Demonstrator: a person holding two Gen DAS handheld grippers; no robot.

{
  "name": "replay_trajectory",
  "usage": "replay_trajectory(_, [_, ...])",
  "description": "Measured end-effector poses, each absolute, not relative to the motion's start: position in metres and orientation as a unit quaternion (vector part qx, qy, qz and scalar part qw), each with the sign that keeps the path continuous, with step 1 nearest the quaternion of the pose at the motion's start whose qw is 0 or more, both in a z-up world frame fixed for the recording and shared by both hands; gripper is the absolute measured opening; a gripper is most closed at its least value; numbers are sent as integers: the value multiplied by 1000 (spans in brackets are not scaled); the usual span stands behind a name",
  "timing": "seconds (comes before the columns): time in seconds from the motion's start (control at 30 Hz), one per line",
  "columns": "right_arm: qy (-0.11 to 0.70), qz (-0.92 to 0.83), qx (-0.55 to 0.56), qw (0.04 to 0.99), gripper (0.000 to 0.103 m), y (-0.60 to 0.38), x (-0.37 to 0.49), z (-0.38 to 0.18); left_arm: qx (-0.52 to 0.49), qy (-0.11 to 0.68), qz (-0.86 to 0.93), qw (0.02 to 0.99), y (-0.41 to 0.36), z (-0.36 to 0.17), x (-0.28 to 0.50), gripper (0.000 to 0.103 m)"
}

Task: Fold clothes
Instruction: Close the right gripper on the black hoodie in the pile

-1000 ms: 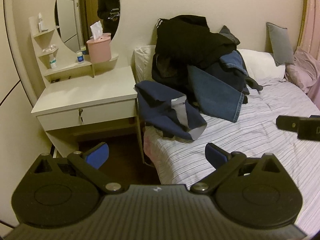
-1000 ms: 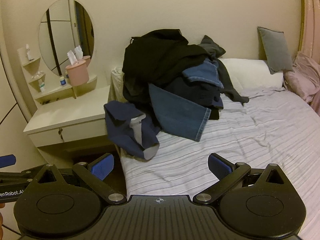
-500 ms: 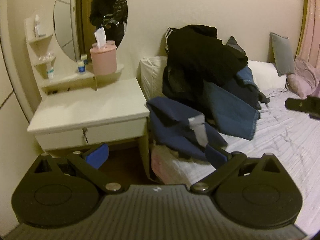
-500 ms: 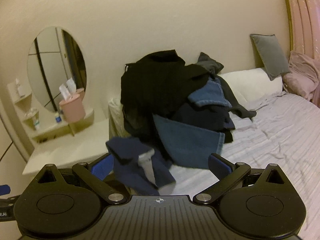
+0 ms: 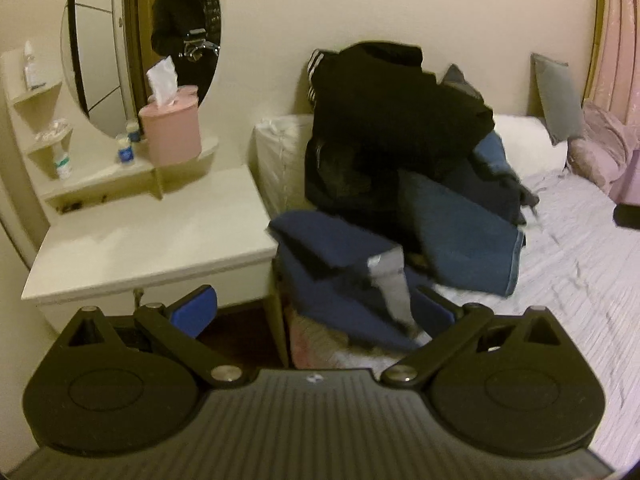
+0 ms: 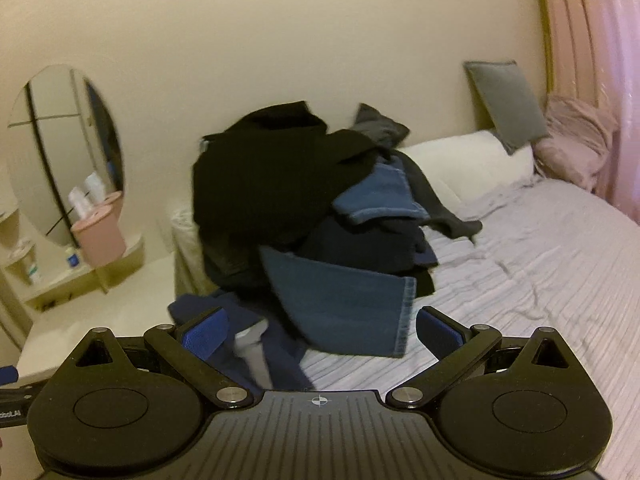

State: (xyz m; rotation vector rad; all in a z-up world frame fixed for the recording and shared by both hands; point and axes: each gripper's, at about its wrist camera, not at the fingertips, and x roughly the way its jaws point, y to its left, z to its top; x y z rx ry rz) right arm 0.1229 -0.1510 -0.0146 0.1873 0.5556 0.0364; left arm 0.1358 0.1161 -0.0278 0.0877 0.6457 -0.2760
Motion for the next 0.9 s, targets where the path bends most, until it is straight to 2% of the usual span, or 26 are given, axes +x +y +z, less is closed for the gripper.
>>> replay_trajectory(0.3, [248,62,103,961,103,-188,180,7,53,285,-148,946,73,9,193,101])
replay_trajectory(0.57, [264,78,111,955,103,-203,227,3,115,266,-178,940,27,22,265,102])
replay_trajectory(0.8, [263,87,126,953,103,-193,303,-2,164,229,-230,931,-2,31,379,102])
replay_trajectory(0.9, [260,93,134,952,103,-178,353,0,152,226,-249,929,-7,32,445,102])
